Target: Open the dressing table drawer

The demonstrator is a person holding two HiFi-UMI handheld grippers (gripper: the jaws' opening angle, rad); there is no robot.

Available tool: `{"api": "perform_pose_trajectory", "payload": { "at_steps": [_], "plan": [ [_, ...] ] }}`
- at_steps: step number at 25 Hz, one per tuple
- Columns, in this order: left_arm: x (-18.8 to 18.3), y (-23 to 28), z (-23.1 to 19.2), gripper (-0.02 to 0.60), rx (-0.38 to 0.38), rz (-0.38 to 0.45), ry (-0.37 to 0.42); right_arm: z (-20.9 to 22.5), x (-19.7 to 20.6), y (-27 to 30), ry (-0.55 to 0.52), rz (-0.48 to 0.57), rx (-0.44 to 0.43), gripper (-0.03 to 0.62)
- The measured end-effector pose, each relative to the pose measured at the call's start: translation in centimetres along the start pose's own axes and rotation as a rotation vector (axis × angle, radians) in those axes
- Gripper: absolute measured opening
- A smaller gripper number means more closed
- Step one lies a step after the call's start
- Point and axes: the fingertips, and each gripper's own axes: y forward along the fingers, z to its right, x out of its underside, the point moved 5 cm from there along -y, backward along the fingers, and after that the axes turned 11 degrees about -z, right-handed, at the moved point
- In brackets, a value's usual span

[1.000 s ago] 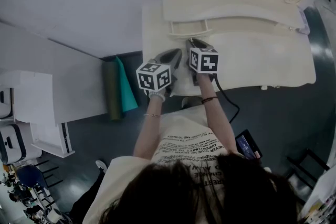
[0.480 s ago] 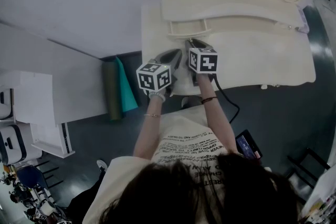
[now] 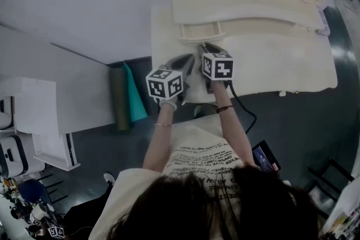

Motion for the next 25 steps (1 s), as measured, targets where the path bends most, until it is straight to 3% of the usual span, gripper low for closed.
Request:
{"api": "perform_pose_trajectory", "payload": {
  "at_steps": [13, 25],
  "plan": [
    [0.1, 0.1, 0.7, -0.003, 0.032, 0.003, 0.008, 0.5, 0.4, -2.0, -0.001, 0.048, -0.062, 0.106],
    [-1.8, -1.1, 2.0, -0.003, 0.060, 0.064, 0.076, -0.6, -0.4, -5.8, -0.177, 0.139, -0.175, 0.094]
  ]
}}
